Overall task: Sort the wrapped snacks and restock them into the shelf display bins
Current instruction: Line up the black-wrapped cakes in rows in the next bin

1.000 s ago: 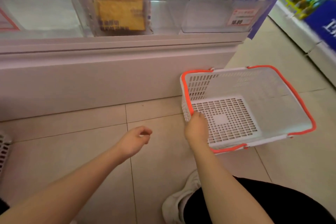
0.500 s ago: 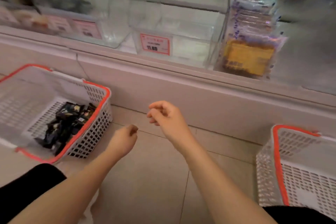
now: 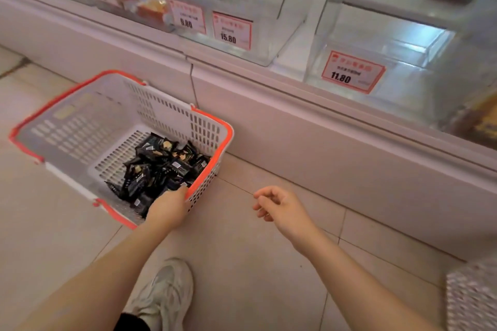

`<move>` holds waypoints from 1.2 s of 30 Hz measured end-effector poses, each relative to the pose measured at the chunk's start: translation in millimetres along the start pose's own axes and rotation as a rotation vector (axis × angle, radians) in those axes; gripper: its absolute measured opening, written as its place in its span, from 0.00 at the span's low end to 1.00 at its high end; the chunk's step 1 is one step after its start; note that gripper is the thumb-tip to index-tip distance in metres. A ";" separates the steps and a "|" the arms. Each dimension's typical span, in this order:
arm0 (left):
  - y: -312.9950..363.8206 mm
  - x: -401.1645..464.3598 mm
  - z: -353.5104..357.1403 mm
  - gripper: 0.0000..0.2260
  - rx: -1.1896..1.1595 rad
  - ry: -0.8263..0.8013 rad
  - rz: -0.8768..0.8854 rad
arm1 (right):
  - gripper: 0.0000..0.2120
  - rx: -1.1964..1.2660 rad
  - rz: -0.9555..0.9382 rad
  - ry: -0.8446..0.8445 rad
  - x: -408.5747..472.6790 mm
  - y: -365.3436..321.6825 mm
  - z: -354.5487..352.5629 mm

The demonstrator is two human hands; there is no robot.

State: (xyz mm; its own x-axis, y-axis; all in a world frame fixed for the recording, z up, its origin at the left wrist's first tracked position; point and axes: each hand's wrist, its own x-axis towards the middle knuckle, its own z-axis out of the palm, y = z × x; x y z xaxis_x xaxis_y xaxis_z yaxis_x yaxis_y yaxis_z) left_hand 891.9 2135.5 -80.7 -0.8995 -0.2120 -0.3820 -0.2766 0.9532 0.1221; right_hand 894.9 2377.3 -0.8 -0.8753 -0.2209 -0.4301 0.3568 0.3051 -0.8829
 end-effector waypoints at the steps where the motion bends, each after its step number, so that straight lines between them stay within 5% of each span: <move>1: 2.3 -0.1 -2.6 0.18 0.005 0.011 0.056 | 0.11 -0.010 0.012 0.003 1.3 2.1 1.7; 7: 53.2 -25.3 -33.9 0.10 -0.128 0.135 0.339 | 0.05 0.030 0.068 0.043 7.0 3.1 5.3; 15: 146.6 -91.2 -16.7 0.13 -0.199 0.044 0.531 | 0.10 0.274 0.146 0.201 -8.5 7.2 -41.0; 19: 194.5 -115.8 2.7 0.16 -0.449 -0.192 0.604 | 0.01 0.224 0.205 0.335 -35.5 32.6 -88.1; 21: 212.4 -122.4 12.5 0.22 -0.502 -0.342 0.655 | 0.05 0.213 0.262 0.442 -51.6 55.0 -114.8; 25: 223.3 -119.9 31.4 0.18 -0.367 -0.499 0.688 | 0.12 0.105 0.378 0.606 -88.5 102.1 -157.0; 29: 221.8 -117.9 42.8 0.14 -0.046 -0.484 0.815 | 0.14 0.145 0.421 0.629 -120.3 135.8 -177.8; 31: 215.7 -115.7 41.6 0.12 -0.003 -0.499 0.834 | 0.15 -0.069 0.399 0.633 -125.4 143.9 -175.8; 33: 203.7 -110.8 37.8 0.13 0.030 -0.473 0.799 | 0.25 -0.657 0.318 0.606 -125.6 144.3 -162.4; 36: 172.8 -104.3 29.0 0.13 0.121 -0.388 0.767 | 0.24 -0.921 -0.084 0.253 -121.9 132.0 -116.2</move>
State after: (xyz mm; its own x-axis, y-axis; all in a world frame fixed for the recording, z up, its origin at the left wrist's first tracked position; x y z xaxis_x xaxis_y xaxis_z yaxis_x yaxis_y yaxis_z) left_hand 947.8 2328.5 -46.3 -0.6381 0.5660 -0.5220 0.4168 0.8240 0.3839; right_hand 1010.8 2552.2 -43.1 -0.9694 -0.1019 -0.2235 -0.0128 0.9296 -0.3683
